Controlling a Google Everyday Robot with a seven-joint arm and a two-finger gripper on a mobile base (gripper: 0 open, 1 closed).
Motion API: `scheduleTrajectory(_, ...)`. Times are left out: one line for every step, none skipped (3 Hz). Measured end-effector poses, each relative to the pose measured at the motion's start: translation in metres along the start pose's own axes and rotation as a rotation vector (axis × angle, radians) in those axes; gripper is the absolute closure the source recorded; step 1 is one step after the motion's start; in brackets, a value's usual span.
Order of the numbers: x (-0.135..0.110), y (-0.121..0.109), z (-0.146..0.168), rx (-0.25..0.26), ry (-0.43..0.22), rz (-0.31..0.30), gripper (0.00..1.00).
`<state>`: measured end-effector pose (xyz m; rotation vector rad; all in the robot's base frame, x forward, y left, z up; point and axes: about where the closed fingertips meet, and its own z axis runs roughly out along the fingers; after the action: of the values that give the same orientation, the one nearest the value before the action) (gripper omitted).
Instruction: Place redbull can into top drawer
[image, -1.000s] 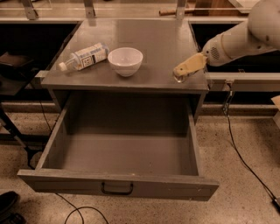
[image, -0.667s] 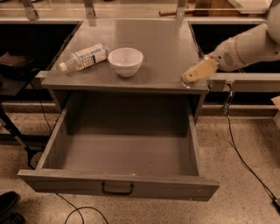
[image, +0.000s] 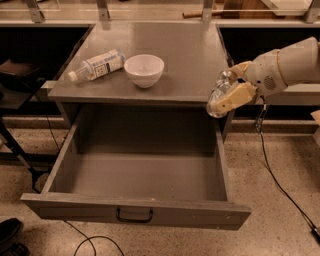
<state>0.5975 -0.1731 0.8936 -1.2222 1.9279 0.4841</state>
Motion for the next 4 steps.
scheduleTrajectory(0.0,0.004,0.003,-0.015,0.003,-0.076,1.0)
scheduleTrajectory(0.0,0.004,0.003,-0.016,0.003,-0.076,1.0)
scheduleTrajectory(0.0,0.008,0.007,-0.041,-0.007,-0.077,1.0)
scheduleTrajectory(0.011,0.044,0.016,-0.146,-0.01,-0.095,1.0)
